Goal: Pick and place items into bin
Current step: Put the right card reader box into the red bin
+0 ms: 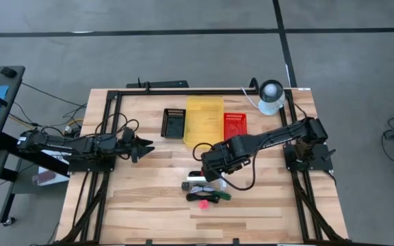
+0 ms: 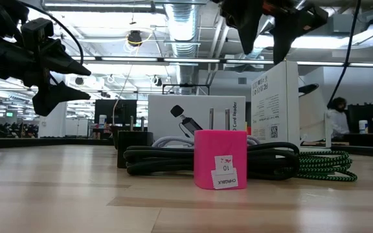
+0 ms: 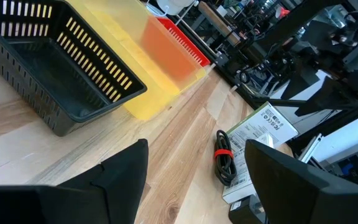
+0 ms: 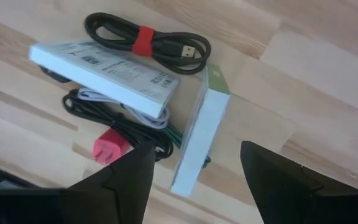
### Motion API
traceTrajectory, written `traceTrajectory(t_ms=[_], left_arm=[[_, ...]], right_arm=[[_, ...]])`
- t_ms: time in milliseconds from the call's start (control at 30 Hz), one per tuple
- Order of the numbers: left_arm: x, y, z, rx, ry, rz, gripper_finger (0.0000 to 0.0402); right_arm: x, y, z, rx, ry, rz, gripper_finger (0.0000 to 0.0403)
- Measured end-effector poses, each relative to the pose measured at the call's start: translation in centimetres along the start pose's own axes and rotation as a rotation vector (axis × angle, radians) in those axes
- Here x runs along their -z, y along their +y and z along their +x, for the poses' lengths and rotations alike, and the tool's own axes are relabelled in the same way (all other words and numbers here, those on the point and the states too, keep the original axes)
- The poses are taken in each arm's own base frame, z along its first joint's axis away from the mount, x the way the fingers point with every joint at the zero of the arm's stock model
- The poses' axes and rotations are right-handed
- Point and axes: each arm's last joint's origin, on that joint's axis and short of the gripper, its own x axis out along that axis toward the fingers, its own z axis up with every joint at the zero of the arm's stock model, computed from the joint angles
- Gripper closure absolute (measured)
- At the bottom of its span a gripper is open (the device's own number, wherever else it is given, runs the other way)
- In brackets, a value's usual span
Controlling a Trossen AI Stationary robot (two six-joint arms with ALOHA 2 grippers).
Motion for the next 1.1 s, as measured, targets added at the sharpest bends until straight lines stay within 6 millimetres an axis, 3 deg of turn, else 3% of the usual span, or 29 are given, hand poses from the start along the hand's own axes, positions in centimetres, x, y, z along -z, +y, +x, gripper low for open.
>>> traceTrajectory(t_ms=[400, 1100], left_arm=[[0.0, 0.0, 0.0, 0.000, 0.000, 0.000, 0.0144], [0.0, 0.0, 0.0, 0.000, 0.000, 0.000, 0.0144]], right_arm=[[0.2, 0.1, 0.1, 0.000, -0.021, -0.031, 0.0168], [0.2, 1.0, 3.4, 0.083, 0.046, -0.055, 0.0168]])
